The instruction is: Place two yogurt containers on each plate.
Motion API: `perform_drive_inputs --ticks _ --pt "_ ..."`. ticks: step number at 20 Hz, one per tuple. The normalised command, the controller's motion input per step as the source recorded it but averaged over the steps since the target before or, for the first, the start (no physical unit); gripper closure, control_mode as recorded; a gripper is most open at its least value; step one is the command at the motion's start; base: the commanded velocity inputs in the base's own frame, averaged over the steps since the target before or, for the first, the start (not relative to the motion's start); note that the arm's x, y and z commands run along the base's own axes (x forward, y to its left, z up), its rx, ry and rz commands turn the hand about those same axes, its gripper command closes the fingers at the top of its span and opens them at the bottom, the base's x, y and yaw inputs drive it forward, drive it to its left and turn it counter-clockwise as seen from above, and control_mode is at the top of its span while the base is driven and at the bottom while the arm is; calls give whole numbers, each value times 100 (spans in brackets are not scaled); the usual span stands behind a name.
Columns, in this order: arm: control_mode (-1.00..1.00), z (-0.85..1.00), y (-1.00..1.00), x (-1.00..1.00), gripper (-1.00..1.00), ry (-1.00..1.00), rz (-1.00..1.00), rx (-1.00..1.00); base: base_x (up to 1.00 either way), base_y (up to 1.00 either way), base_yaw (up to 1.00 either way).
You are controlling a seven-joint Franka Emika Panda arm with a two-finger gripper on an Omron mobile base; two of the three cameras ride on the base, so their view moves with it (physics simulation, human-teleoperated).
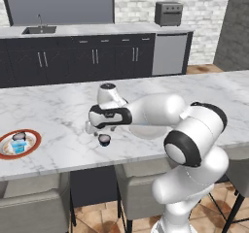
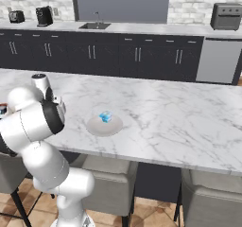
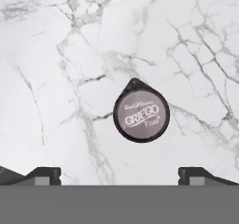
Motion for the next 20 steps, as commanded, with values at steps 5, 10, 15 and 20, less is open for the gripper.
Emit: perform_drive_inputs --ticks 5,10,15,20 --pt "-100 -1 -19 1 -100 -1 -2 0 0 0 0" --pt "-100 -9 -14 0 -100 1 0 1 0 0 0" --pt "-100 -22 0 8 -100 0 0 1 0 0 0" --pt "-100 -23 0 15 -100 0 0 1 0 0 0"
